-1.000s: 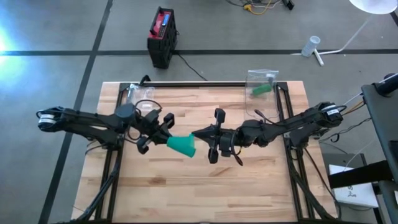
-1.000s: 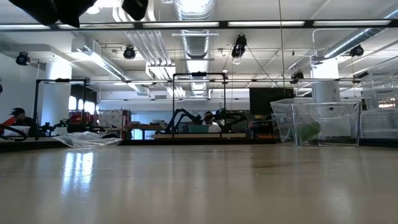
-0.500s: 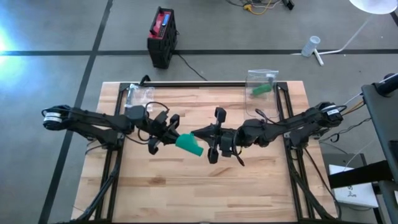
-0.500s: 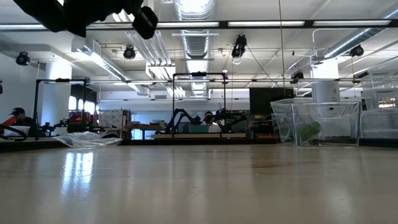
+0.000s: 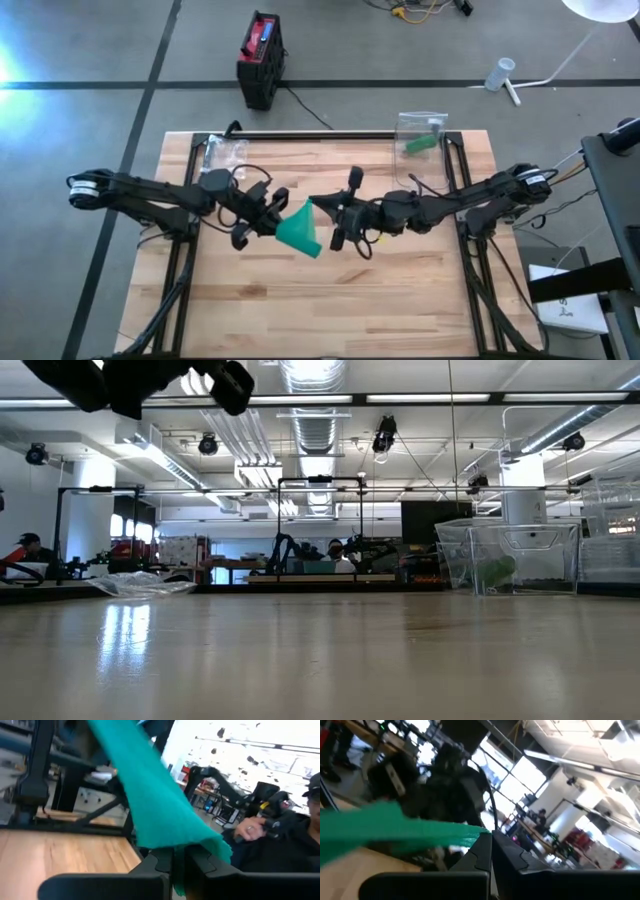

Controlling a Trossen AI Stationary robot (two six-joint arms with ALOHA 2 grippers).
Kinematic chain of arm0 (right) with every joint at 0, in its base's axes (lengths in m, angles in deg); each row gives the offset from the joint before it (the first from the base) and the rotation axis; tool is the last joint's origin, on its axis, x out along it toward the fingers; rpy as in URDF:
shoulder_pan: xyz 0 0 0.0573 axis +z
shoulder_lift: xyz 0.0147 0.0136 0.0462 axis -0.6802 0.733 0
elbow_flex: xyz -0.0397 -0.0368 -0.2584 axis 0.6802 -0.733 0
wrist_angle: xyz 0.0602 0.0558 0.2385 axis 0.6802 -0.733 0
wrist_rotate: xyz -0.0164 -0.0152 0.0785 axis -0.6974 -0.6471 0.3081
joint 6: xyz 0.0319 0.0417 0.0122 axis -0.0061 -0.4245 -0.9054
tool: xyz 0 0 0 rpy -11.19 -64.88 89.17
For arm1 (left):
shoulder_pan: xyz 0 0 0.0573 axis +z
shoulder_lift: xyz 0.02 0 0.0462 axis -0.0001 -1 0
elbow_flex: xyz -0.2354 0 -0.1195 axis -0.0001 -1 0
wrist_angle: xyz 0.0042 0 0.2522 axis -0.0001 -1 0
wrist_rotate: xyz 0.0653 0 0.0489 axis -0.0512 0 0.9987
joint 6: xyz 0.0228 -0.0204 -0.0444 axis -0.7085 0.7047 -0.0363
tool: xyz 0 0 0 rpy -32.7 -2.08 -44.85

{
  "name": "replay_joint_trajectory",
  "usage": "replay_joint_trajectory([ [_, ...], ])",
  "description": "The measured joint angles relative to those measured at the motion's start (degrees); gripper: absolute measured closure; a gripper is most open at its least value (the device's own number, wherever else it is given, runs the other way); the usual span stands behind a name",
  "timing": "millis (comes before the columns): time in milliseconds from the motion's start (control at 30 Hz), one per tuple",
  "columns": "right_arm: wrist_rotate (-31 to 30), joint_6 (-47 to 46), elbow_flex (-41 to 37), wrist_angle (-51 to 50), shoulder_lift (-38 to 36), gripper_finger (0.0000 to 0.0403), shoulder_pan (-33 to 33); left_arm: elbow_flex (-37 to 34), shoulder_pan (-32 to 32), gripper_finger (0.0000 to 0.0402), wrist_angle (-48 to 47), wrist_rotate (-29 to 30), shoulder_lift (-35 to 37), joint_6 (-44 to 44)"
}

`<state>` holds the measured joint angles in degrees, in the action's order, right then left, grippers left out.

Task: Roll bandage
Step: Roll the dark green bandage

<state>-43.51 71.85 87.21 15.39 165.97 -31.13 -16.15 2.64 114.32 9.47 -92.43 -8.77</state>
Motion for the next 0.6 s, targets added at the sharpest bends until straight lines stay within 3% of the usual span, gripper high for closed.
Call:
replay_joint_trajectory([
  [300, -3.3, 2.6, -0.4, 0.5, -0.9, 0.0403, 1.7, 0.0, 0.0, 0.0393, -1.7, -0.2, 5.2, -0.5],
  [600, -3.4, 4.3, 0.6, 0.9, -1.1, 0.0403, 1.8, -0.1, 0.0, 0.0393, -4.5, 2.2, 5.9, -2.5],
])
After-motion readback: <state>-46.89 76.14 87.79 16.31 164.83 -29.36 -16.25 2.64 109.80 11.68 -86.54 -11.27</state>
